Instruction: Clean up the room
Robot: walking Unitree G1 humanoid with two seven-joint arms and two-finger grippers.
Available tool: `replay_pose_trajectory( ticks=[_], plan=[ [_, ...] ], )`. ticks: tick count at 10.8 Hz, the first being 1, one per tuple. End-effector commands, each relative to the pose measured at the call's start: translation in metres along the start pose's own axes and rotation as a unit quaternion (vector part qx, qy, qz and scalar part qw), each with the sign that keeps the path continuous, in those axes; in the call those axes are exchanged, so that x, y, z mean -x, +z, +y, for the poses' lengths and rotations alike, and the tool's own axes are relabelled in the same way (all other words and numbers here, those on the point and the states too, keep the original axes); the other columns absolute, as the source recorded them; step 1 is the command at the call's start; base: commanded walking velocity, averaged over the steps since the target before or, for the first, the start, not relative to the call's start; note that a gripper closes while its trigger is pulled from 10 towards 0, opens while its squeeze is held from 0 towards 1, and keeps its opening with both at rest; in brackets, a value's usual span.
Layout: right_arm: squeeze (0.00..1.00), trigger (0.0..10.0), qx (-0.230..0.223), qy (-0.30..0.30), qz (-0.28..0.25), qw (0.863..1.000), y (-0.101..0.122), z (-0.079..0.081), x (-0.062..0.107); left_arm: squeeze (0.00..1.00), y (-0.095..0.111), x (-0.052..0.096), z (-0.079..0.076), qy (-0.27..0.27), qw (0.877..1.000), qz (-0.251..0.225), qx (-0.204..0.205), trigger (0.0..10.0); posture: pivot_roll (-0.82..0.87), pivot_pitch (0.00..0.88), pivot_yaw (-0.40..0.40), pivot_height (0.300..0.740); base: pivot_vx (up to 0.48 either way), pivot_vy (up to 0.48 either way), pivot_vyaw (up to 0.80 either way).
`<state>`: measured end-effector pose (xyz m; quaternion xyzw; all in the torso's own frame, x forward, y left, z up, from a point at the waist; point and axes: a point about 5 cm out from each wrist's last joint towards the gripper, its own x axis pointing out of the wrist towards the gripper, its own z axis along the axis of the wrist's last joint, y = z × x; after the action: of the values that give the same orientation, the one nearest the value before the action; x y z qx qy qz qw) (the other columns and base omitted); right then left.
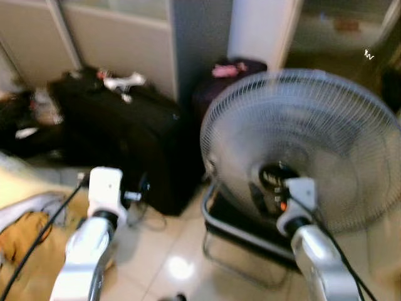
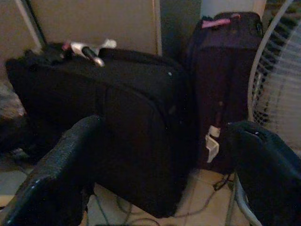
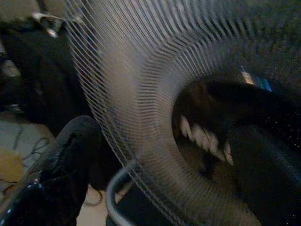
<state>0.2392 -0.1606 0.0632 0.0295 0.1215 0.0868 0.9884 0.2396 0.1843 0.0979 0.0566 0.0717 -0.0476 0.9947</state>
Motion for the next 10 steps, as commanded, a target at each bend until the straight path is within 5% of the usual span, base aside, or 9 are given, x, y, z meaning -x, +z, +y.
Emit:
replay_pose_trajectory(
  ticks=[1,5,10],
  plan=[
    [1.00,10.0,0.000,-0.004,-0.005,1.000,0.0050,-0.0036,-0.0021,0.00,0.0031,-0.0026,0.0002,-0.006,1.000,0.002,-0.014,10.0,-0.05,0.000,0.020,0.740,0.000,0.000,0.80],
    [1.00,10.0,-0.010,-0.005,-0.003,1.000,0.0070,-0.0014,-0.0052,0.00,0.0057,-0.0079,0.0005,-0.006,1.000,0.003,-0.019,10.0,-0.05,0.000,0.017,0.740,0.000,0.274,0.79],
    [1.00,10.0,0.013,-0.027,0.002,1.000,0.0083,-0.0091,-0.0090,0.00,0.0051,-0.0114,-0.0022,-0.005,1.000,0.007,-0.019,10.0,-0.07,0.000,0.020,0.740,0.000,0.294,0.00]
  ],
)
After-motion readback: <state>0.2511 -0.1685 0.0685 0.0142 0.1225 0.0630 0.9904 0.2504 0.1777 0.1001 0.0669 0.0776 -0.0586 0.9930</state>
